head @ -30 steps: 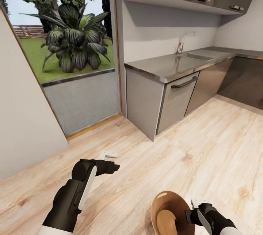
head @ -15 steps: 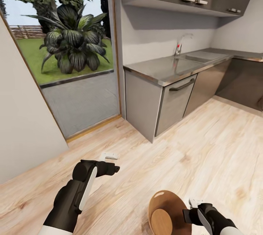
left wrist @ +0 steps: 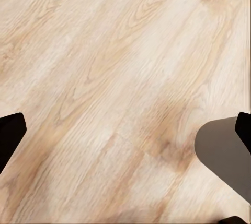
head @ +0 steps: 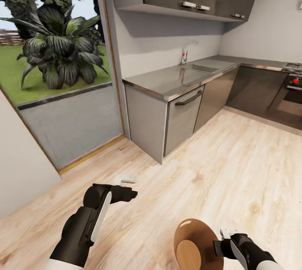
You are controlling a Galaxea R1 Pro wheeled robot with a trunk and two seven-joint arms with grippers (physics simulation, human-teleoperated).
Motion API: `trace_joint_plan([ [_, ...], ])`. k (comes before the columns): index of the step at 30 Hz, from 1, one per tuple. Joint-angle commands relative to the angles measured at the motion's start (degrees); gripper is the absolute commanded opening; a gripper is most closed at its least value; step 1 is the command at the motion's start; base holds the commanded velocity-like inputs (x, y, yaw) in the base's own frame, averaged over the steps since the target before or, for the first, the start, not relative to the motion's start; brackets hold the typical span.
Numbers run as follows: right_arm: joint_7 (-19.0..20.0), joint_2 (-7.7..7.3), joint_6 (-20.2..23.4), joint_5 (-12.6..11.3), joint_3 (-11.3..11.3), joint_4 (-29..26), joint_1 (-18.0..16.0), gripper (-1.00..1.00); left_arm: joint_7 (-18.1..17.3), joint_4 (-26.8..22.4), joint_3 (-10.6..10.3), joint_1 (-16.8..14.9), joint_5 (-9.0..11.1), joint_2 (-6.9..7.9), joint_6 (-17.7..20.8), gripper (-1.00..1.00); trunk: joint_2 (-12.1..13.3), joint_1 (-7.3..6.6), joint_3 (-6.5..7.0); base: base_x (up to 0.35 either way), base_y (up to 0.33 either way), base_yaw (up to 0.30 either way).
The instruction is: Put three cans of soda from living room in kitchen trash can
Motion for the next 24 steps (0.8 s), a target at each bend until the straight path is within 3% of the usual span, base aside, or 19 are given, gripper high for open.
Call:
trace_joint_plan([
  [1, 0.3, -0.07, 0.1, -0.6, -0.2, 0.0, 0.0, -1.0, 0.0, 0.0, 0.0, 0.0, 0.0, 0.03, 0.0, 1.0, 0.4, -0.23, 0.19, 0.0, 0.0, -0.285],
  [7, 0.2, -1.01, 0.1, -0.6, -0.3, 0.0, 0.0, -1.0, 0.0, 0.1, -0.1, 0.0, -0.1, 0.07, 0.0, 1.0, 2.8, -1.55, 1.26, 0.0, 0.0, -0.286],
  [10, 0.2, -1.74, 0.1, -0.6, -2.2, 0.0, 0.0, -1.0, 0.0, 0.2, -0.4, 0.0, -0.1, 0.07, 0.0, 1.0, 4.0, -2.21, 1.8, 0.0, 0.0, -0.286],
  [17, 0.1, -3.91, 0.1, -0.6, -9.8, 0.0, 0.0, -1.0, 0.0, 0.8, -0.7, 0.0, -0.1, 0.08, 0.0, 1.0, 6.8, -3.74, 3.06, 0.0, 0.0, -0.286],
  [24, 0.1, -4.77, 0.0, -0.6, -11.6, 0.0, 0.0, -1.0, 0.0, 1.3, -0.8, 0.0, -0.1, 0.07, 0.0, 1.0, 9.6, -5.28, 4.32, 0.0, 0.0, -0.286],
])
